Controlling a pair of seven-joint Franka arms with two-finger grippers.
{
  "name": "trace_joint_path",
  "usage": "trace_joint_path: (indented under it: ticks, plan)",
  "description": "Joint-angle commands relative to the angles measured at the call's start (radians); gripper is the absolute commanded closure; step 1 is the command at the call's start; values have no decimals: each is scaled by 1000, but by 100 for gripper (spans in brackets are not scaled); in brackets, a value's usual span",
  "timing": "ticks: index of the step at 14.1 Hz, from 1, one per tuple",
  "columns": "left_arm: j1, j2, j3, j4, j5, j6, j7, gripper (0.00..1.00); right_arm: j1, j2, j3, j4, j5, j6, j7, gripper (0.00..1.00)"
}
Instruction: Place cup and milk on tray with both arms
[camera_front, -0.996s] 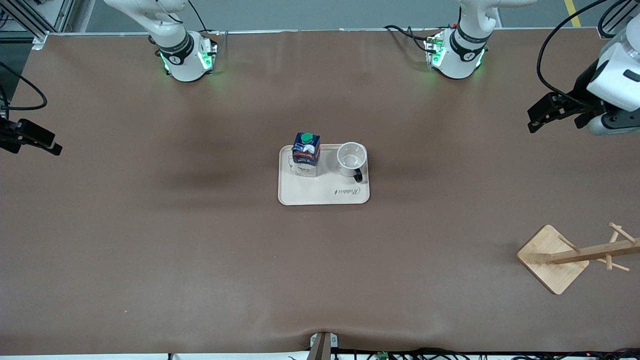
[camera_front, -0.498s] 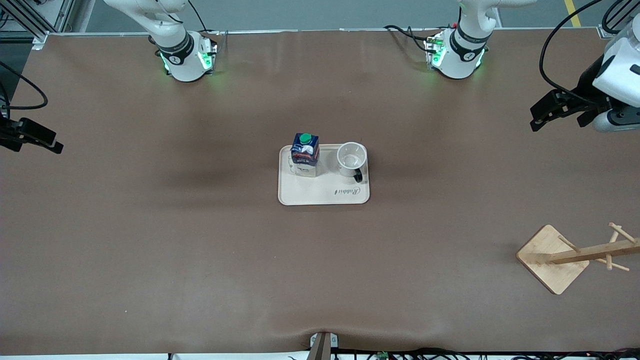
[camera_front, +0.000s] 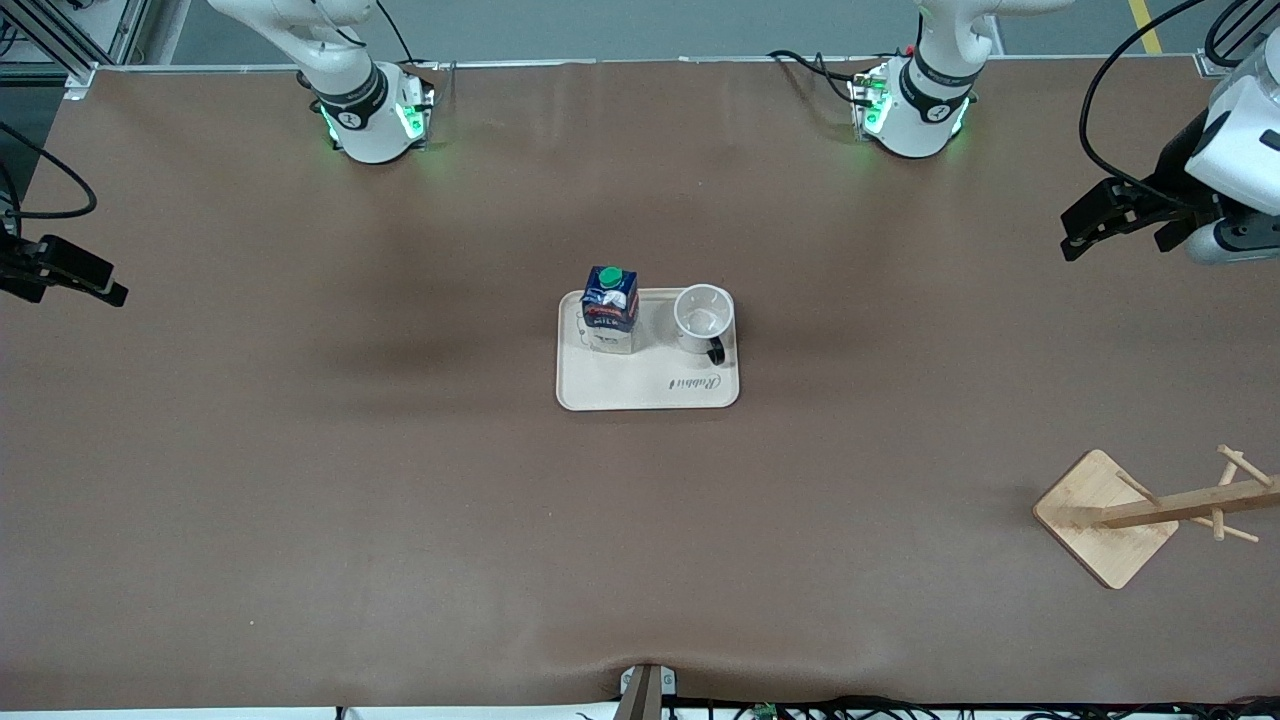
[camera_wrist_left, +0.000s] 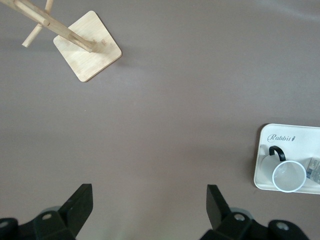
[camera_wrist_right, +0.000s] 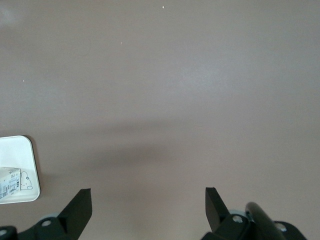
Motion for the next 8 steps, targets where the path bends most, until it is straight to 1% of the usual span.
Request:
trace_joint_path:
  ticks: [1, 8]
  plan:
    - [15, -4, 0, 12, -15, -18, 25, 0, -21, -9, 17, 3, 4, -11, -7, 0]
    - [18, -4, 0, 12, -15, -26, 25, 0, -23, -9, 17, 3, 4, -10, -7, 0]
